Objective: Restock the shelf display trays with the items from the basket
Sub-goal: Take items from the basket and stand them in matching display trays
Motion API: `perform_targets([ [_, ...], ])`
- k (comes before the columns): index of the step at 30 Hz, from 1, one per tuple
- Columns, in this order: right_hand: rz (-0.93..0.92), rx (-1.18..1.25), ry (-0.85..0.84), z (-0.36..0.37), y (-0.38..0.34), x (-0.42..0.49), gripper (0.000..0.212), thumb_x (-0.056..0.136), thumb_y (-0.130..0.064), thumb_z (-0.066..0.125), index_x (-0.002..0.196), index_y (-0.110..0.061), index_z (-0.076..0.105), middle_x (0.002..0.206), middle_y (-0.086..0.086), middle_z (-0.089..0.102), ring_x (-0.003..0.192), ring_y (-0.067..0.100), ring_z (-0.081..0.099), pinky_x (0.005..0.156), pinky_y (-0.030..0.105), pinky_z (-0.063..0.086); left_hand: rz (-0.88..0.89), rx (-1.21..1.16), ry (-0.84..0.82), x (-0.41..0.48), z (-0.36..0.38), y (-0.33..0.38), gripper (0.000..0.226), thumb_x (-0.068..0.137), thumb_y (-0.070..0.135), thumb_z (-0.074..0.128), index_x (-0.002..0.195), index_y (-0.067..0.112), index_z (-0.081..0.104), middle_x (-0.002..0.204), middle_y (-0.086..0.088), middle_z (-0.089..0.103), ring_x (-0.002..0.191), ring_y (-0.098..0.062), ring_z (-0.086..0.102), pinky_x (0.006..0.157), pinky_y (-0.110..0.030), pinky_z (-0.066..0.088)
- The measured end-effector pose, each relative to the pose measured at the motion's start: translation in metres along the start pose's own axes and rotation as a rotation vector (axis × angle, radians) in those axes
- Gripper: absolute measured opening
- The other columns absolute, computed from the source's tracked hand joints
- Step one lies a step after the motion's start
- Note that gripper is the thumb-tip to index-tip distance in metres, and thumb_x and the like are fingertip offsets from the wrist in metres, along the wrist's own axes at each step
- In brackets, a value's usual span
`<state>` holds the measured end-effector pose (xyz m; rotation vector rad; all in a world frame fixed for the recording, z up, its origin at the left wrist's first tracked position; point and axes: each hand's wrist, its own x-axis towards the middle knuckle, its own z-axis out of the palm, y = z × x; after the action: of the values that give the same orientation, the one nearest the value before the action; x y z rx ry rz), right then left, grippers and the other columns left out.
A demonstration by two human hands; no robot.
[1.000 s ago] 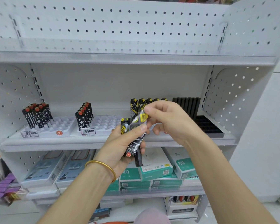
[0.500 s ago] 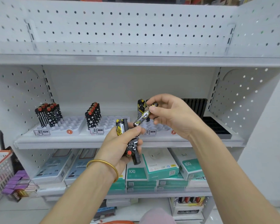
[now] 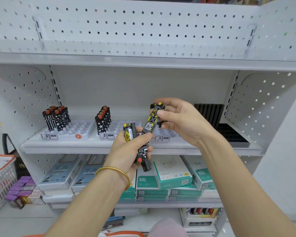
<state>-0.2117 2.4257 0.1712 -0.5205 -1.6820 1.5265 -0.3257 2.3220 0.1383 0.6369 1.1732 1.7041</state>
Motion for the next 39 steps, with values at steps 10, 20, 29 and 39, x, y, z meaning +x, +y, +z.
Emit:
perform_targets([
  [10, -0.223, -0.759, 0.404, 0.013, 0.001, 0.027, 0.018, 0.079, -0.017, 0.070, 0.092, -0.010, 0.058, 0.075, 0.007, 0.064, 0.061, 0.028, 0.065, 0.060, 0.039, 0.056, 0.019, -0.144, -0.005, -0.003, -0.008, 0.006, 0.008, 0.087, 0.009, 0.061, 0.083, 0.012, 0.055, 0.069, -0.007, 0.064, 0.047, -0.011, 0.056, 0.042, -0.022, 0.048],
  [20, -0.262, -1.141, 0.425, 0.019, 0.011, 0.034, 0.028, 0.082, -0.023, 0.068, 0.093, -0.001, 0.054, 0.081, 0.013, 0.063, 0.076, 0.032, 0.059, 0.066, 0.038, 0.050, -0.008, -0.058, -0.111, -0.003, -0.017, 0.001, 0.012, 0.084, 0.006, 0.063, 0.092, 0.012, 0.056, 0.073, -0.005, 0.068, 0.052, -0.013, 0.060, 0.047, -0.023, 0.049],
  [29, -0.237, -1.190, 0.403, 0.030, 0.011, 0.032, 0.028, 0.084, -0.017, 0.066, 0.097, -0.003, 0.046, 0.082, 0.013, 0.059, 0.074, 0.035, 0.055, 0.059, 0.036, 0.046, -0.012, 0.020, -0.198, -0.004, -0.019, 0.000, 0.014, 0.085, 0.006, 0.061, 0.096, 0.012, 0.056, 0.076, -0.003, 0.072, 0.054, -0.013, 0.062, 0.061, -0.028, 0.048],
  [39, -0.254, -1.123, 0.450, 0.033, 0.002, 0.013, 0.024, 0.088, -0.033, 0.061, 0.103, -0.015, 0.058, 0.081, -0.001, 0.060, 0.078, 0.023, 0.059, 0.063, 0.032, 0.045, 0.028, 0.129, -0.214, -0.004, -0.019, 0.001, 0.017, 0.084, 0.006, 0.065, 0.096, 0.014, 0.055, 0.079, -0.005, 0.067, 0.054, -0.012, 0.061, 0.064, -0.031, 0.044],
])
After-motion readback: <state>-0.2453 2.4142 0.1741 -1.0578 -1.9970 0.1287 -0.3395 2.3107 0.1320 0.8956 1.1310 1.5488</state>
